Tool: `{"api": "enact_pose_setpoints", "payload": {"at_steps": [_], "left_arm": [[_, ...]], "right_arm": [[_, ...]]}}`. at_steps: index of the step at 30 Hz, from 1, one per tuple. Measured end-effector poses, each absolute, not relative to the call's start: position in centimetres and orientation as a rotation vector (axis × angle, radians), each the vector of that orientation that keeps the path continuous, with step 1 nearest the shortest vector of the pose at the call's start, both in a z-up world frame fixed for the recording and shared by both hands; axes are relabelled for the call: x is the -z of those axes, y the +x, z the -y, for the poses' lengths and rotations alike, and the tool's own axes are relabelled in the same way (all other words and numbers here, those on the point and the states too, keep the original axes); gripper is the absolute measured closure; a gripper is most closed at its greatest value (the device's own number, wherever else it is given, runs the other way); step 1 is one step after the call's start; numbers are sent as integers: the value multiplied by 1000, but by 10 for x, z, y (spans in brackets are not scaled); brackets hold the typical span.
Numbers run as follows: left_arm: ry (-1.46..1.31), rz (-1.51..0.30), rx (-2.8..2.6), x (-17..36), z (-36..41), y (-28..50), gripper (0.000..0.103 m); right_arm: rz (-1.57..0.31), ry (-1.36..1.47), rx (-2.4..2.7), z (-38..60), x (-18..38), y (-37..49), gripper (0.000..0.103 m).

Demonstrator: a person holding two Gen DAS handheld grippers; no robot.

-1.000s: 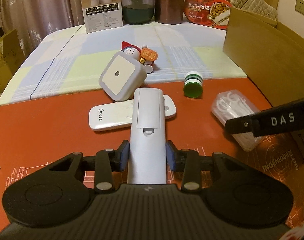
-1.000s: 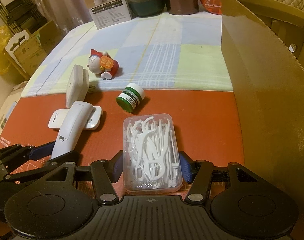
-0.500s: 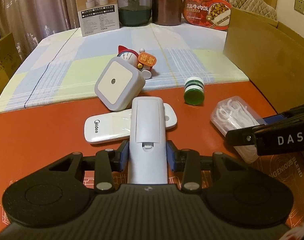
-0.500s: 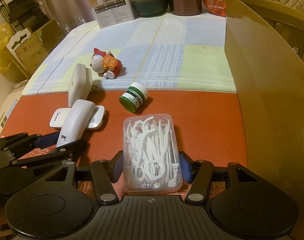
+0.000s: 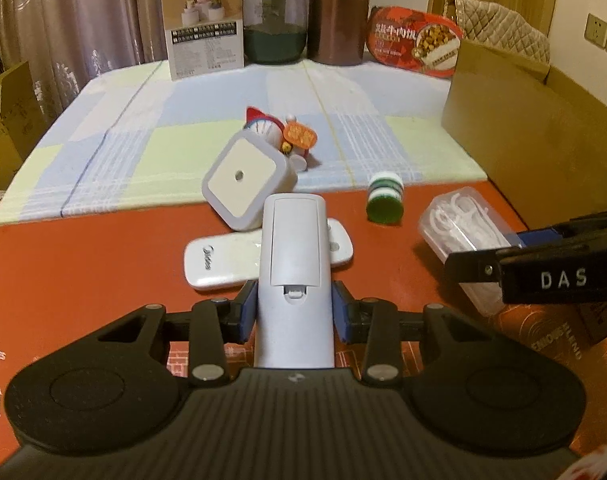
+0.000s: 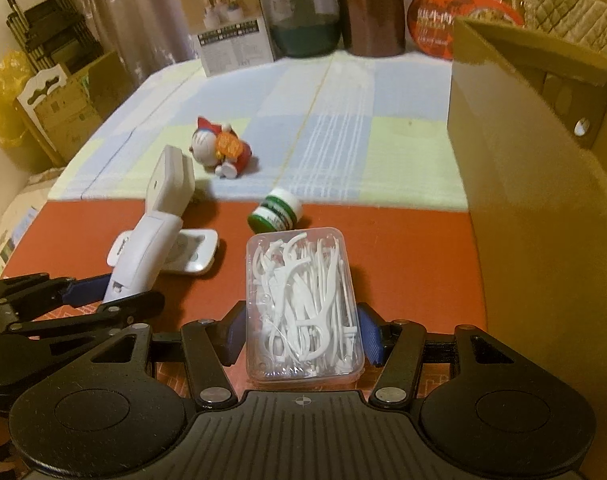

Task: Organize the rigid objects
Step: 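Carry the floss box and white holder over the cardboard box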

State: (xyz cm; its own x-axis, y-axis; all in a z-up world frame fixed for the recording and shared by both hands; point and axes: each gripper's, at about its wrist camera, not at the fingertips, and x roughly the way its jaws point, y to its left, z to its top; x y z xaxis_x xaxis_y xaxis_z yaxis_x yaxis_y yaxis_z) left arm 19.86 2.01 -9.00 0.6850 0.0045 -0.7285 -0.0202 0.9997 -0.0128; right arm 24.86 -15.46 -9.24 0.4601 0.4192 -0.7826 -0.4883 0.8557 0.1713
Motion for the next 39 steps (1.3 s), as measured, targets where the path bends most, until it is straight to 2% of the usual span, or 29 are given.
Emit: {"api": "enact_pose_setpoints", "payload": {"at_steps": [12,26,39], "left_arm": [[-86,-749,-31,29,-22,168,70],[-94,-678,25,-40,26,112,70],[-70,-645,105,-67,71,97,70]], "right_arm": [[-838,-45,-546,169,38,209,50],[-718,13,-481,226,-46,152,49],[-677,58,-393,287,-72,133,49]]}}
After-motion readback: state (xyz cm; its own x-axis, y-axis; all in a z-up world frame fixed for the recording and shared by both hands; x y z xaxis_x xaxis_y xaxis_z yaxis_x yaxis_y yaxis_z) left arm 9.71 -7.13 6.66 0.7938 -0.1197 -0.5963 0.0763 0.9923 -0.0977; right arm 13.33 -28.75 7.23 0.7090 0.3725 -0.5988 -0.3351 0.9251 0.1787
